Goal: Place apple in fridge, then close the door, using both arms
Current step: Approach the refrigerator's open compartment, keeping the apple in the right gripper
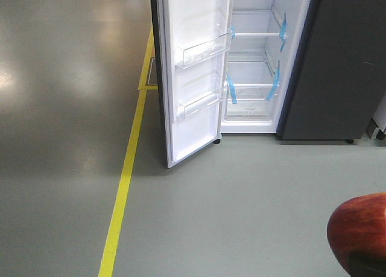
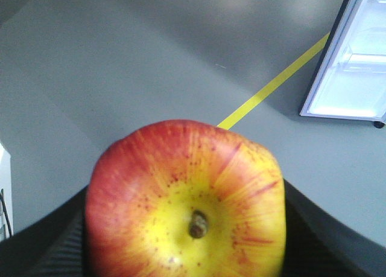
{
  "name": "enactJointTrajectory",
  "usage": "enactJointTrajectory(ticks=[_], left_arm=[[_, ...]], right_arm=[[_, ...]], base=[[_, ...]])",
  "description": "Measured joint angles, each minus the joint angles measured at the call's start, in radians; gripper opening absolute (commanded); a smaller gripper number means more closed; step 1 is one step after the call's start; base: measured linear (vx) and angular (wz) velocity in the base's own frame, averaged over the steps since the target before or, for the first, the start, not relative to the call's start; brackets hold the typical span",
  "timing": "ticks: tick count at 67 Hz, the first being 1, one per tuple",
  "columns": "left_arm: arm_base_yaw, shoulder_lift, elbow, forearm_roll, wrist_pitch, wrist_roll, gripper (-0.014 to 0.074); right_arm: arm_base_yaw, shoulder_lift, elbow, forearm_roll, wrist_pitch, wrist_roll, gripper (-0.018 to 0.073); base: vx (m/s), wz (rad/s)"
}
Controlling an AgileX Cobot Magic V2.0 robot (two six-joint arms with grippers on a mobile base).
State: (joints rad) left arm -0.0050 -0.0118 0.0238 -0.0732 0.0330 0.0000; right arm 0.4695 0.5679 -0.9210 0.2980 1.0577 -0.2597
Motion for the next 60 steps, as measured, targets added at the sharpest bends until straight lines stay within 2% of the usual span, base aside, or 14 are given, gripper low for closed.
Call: enactJointTrajectory(ticks=[60], left_arm=[[0.0,0.0,0.0,0.0,0.0,0.0,-0.0006]], right_arm=[[0.0,0.0,0.0,0.0,0.0,0.0,0.0224]], base=[[0.1,0.0]])
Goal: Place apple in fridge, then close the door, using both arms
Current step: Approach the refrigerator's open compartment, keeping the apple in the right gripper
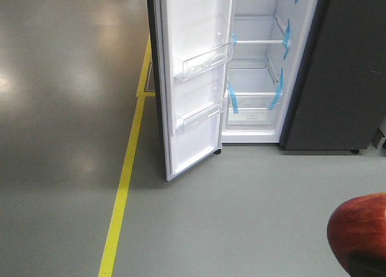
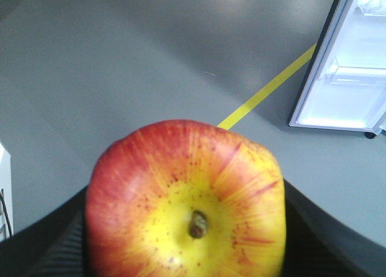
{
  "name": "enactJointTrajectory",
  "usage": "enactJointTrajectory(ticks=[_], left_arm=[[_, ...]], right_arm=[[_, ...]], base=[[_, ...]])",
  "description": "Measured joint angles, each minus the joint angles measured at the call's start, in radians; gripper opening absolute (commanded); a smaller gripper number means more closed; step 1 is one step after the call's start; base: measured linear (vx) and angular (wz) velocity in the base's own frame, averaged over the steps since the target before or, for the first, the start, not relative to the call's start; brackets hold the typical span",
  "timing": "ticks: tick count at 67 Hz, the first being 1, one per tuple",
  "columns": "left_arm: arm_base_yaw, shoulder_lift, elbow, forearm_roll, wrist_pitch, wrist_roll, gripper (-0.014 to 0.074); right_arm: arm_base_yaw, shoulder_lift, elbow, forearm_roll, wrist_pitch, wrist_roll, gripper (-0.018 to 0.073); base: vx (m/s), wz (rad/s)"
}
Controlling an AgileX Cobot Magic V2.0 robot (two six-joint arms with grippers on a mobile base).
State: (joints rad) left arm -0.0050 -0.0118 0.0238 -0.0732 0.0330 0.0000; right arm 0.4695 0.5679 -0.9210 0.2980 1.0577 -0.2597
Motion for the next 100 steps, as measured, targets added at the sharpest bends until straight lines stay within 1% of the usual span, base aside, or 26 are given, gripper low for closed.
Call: enactJointTrajectory(ticks=[100], left_arm=[[0.0,0.0,0.0,0.0,0.0,0.0,-0.0006]], right_arm=[[0.0,0.0,0.0,0.0,0.0,0.0,0.0224]], base=[[0.08,0.0]])
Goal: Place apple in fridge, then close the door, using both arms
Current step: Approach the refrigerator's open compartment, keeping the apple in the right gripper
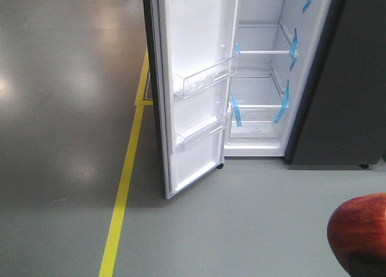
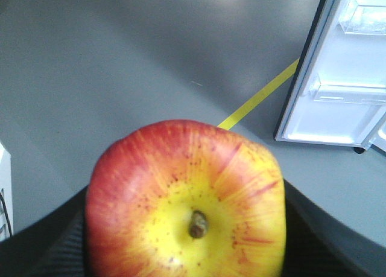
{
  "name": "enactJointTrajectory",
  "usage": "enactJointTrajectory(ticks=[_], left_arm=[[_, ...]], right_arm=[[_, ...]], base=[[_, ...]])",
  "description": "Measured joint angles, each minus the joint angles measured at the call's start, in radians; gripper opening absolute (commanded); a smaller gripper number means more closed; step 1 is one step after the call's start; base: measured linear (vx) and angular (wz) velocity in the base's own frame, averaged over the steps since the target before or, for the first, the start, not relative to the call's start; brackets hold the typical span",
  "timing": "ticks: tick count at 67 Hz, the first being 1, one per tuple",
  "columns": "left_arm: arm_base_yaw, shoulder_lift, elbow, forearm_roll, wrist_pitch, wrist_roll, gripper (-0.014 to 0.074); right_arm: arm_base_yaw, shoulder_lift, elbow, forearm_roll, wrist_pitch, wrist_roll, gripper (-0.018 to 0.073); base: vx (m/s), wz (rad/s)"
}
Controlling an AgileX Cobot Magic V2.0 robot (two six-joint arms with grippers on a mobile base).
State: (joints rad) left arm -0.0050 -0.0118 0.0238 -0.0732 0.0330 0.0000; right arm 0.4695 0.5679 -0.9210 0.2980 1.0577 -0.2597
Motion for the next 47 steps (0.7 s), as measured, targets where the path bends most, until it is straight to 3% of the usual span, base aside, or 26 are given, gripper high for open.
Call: enactJointTrajectory(ticks=[47], left_arm=[[0.0,0.0,0.0,0.0,0.0,0.0,-0.0006]], right_arm=[[0.0,0.0,0.0,0.0,0.0,0.0,0.0224]], base=[[0.1,0.02]])
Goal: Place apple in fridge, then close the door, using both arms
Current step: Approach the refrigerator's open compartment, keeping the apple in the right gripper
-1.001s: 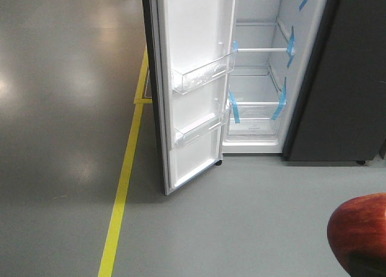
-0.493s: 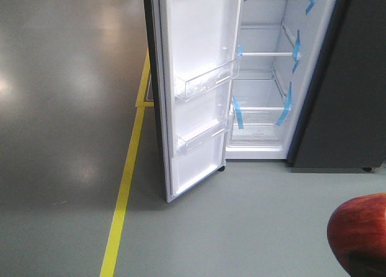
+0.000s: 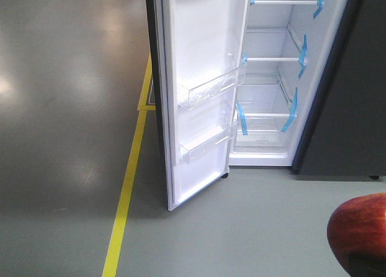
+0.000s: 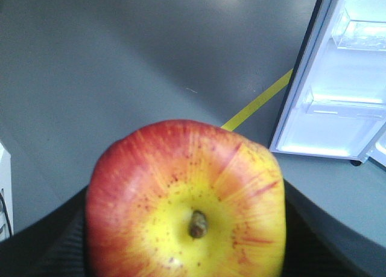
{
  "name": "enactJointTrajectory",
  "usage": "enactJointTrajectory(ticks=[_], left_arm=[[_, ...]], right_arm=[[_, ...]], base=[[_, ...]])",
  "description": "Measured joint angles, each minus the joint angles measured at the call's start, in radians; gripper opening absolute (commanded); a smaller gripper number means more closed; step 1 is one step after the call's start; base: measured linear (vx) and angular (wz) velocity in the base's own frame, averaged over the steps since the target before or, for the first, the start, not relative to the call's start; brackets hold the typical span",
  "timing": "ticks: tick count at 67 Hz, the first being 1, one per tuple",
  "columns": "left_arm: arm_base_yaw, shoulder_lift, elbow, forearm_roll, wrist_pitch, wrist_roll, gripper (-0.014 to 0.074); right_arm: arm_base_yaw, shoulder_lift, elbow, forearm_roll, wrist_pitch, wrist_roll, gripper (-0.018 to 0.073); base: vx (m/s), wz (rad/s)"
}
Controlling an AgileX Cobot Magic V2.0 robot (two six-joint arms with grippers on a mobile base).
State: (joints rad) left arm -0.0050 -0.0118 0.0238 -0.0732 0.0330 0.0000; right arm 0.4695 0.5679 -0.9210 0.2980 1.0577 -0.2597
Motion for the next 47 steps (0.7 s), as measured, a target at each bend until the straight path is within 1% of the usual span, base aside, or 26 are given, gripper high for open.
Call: enactJointTrajectory(ticks=[47], left_arm=[[0.0,0.0,0.0,0.0,0.0,0.0,-0.0006]], right_arm=[[0.0,0.0,0.0,0.0,0.001,0.0,0.0224]], base=[[0.09,0.0]])
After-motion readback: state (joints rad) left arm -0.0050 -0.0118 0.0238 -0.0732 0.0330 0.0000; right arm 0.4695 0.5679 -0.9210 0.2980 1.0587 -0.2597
